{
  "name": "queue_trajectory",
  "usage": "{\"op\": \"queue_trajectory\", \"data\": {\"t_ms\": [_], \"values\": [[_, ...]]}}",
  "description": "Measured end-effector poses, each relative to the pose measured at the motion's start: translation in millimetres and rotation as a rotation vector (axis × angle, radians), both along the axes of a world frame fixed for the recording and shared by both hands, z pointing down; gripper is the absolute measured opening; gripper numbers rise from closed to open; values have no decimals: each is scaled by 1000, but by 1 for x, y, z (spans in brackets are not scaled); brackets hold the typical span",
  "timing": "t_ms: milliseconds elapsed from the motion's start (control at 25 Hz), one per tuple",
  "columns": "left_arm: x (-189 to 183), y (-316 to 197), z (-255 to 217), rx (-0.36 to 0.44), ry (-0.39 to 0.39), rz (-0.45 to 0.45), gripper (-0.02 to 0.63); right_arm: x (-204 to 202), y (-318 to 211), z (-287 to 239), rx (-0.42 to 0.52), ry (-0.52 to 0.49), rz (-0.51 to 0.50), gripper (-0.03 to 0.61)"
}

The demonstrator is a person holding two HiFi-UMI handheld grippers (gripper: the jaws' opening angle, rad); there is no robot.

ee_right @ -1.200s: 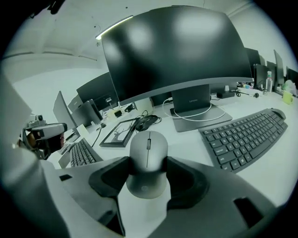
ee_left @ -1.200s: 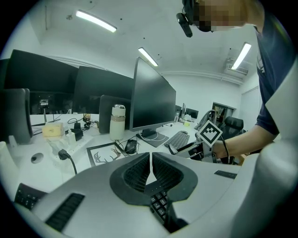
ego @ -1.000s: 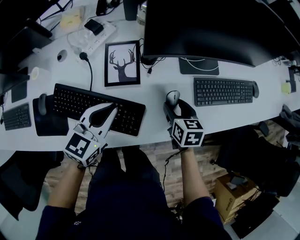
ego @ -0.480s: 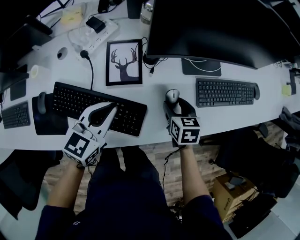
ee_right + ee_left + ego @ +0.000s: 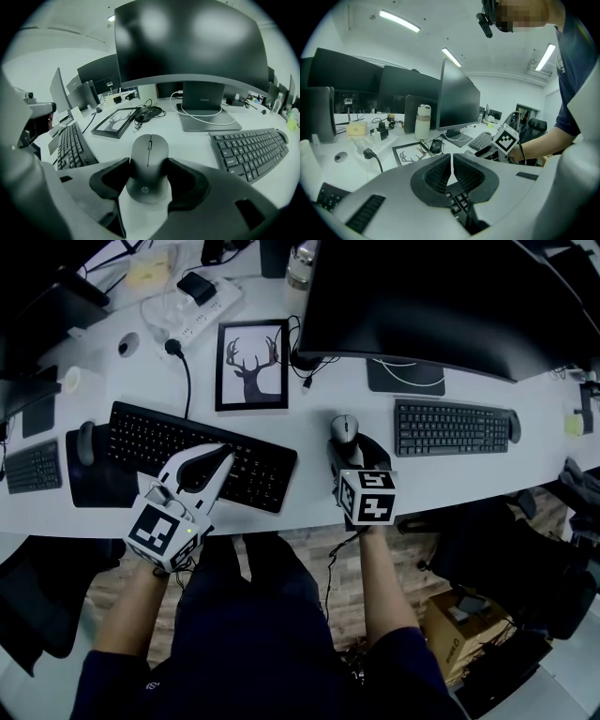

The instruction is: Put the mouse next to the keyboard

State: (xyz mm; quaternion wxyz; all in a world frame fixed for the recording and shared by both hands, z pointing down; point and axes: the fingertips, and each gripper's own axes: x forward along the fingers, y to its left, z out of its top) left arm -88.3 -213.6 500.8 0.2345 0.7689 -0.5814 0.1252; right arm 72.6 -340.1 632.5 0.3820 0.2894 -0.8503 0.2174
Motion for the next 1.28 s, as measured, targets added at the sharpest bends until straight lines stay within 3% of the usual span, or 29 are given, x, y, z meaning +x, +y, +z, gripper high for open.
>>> {"op": "queue_trajectory", "data": {"t_ms": [1280], "values": [[-9,11,0,-6,-1,-18,43,-8,-3,13,30,46,-2,265]]}}
